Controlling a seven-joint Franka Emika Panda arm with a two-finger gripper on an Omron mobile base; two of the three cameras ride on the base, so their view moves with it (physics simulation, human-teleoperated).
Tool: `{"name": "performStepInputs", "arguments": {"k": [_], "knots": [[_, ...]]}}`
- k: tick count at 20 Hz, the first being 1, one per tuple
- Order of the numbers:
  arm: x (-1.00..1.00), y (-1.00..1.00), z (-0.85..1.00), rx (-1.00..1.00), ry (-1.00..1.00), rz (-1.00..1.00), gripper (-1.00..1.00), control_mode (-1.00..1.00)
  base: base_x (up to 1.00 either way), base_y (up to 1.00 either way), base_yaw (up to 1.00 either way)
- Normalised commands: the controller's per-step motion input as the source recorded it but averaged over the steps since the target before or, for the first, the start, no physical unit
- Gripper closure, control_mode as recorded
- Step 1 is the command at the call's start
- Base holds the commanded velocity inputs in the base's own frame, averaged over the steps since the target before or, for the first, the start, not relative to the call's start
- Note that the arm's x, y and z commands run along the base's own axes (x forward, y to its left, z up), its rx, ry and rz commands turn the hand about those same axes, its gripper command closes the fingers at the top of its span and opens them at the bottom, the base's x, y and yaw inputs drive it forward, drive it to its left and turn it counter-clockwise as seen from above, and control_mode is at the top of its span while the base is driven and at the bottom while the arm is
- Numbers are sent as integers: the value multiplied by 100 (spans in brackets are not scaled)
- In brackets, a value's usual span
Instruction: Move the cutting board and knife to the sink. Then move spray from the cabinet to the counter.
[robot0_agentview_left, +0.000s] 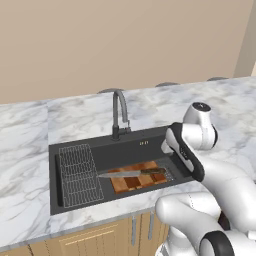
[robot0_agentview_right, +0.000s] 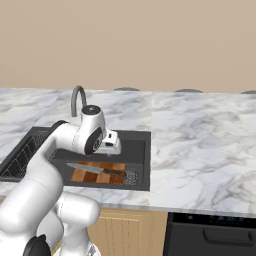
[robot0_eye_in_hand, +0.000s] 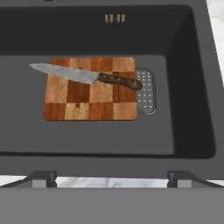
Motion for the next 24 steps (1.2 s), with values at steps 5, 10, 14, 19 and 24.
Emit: {"name": "performStepInputs", "arguments": {"k": [5, 10, 14, 19, 24], "knots": [[-6, 0, 0, 1, 0, 0, -100, 100, -24, 0, 0], [0, 0, 0, 0, 0, 0, -100, 100, -61, -2, -8], [0, 0, 0, 0, 0, 0, -100, 100, -64, -9, -20], [0, 0, 0, 0, 0, 0, -100, 100, -17, 6, -81], [0, 0, 0, 0, 0, 0, -100, 100, 0, 6, -100]]}}
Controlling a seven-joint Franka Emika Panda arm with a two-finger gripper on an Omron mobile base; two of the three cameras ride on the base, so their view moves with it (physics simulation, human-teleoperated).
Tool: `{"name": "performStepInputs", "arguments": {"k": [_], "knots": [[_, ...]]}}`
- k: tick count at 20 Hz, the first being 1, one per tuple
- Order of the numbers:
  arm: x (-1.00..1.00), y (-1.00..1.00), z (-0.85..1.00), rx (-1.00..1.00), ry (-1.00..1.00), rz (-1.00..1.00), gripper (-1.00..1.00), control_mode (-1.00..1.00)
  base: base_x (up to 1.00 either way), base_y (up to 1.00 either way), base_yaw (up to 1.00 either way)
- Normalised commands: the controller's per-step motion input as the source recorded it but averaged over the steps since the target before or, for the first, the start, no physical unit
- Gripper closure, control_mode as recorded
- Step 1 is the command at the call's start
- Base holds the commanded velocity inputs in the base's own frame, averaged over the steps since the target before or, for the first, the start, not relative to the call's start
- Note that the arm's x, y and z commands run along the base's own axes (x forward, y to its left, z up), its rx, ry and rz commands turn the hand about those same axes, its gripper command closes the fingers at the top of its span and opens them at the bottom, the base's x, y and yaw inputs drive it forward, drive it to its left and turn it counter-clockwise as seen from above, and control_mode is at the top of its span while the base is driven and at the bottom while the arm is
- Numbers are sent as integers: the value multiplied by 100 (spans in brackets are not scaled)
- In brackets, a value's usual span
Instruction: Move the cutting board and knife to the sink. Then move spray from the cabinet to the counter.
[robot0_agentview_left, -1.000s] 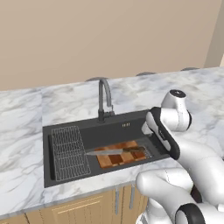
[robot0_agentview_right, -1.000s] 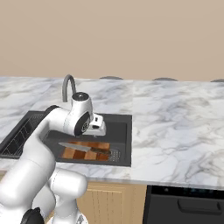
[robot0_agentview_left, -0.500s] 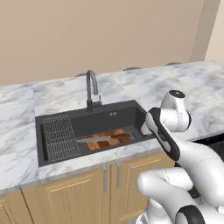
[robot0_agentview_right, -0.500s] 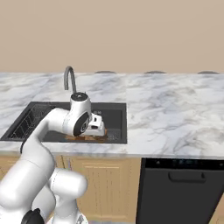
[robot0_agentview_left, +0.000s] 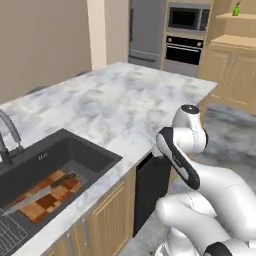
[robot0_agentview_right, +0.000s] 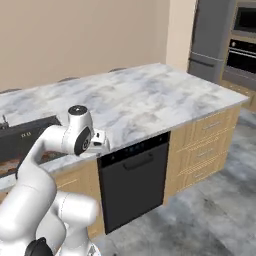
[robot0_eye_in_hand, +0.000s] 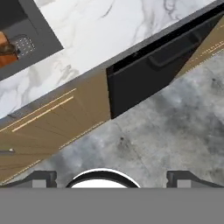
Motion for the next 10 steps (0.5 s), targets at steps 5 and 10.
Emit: {"name": "performStepInputs", "arguments": {"k": [5, 10], "knots": [[0, 0, 0, 0, 0, 0, -100, 100, 0, 6, -100], [0, 0, 0, 0, 0, 0, -100, 100, 0, 6, -100]]}}
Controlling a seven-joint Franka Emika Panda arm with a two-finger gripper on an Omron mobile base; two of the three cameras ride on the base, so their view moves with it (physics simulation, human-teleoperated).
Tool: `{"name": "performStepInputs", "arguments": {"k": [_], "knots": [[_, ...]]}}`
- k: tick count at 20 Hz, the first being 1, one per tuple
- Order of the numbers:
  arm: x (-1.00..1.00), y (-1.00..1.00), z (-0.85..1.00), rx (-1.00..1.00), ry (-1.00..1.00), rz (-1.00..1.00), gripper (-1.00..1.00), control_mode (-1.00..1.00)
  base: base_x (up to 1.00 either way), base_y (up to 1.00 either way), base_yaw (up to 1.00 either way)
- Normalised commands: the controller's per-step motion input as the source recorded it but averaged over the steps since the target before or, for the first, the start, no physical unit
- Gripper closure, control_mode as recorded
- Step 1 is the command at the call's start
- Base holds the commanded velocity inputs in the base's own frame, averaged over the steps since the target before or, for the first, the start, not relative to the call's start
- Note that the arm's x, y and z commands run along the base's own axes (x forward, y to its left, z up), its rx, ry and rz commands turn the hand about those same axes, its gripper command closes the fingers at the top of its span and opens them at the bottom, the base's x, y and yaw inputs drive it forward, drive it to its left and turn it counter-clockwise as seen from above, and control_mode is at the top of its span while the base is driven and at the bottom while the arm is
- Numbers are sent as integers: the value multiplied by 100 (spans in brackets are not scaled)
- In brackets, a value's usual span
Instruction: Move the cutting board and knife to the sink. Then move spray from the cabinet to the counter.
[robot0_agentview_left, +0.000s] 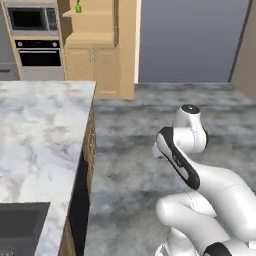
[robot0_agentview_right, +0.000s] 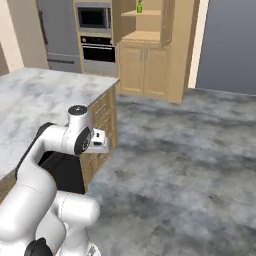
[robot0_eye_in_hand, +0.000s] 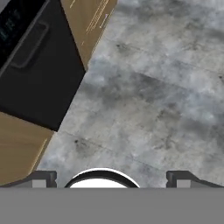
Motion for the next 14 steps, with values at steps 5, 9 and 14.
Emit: {"name": "performStepInputs", "arguments": {"k": [5, 9, 14], "knots": [[0, 0, 0, 0, 0, 0, -100, 100, 0, 6, -93], [0, 0, 0, 0, 0, 0, -100, 100, 1, 12, -89], [0, 0, 0, 0, 0, 0, -100, 100, 2, 9, -67]]}}
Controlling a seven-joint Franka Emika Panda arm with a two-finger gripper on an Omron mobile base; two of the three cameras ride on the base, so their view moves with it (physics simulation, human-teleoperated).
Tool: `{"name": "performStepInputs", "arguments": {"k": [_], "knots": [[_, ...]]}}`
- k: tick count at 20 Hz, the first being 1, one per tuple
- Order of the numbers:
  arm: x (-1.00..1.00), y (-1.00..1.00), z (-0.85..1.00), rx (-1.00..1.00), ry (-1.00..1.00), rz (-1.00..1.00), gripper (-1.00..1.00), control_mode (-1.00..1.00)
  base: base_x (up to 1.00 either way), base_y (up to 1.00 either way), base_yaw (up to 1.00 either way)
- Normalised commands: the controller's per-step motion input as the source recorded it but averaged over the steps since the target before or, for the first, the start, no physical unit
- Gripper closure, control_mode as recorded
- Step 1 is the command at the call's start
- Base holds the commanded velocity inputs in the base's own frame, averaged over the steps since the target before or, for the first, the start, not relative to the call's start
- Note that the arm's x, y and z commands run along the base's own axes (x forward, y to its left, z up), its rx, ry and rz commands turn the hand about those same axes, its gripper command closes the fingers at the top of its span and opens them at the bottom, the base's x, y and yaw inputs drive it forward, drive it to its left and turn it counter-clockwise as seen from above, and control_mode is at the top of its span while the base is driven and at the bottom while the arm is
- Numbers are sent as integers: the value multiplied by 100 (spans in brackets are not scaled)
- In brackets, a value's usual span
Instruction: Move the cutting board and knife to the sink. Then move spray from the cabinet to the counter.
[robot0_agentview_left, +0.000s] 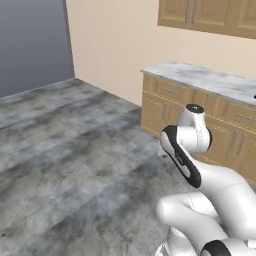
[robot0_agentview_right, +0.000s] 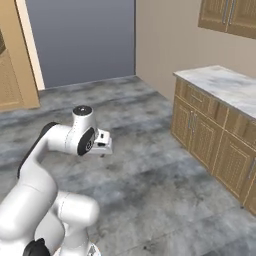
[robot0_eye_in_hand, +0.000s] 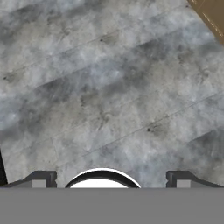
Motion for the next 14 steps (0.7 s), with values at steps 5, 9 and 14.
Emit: {"name": "performStepInputs", "arguments": {"k": [5, 9, 14], "knots": [[0, 0, 0, 0, 0, 0, -100, 100, 45, 28, -2], [0, 0, 0, 0, 0, 0, -100, 100, 70, 26, 3], [0, 0, 0, 0, 0, 0, -100, 100, 79, 22, 12]]}}
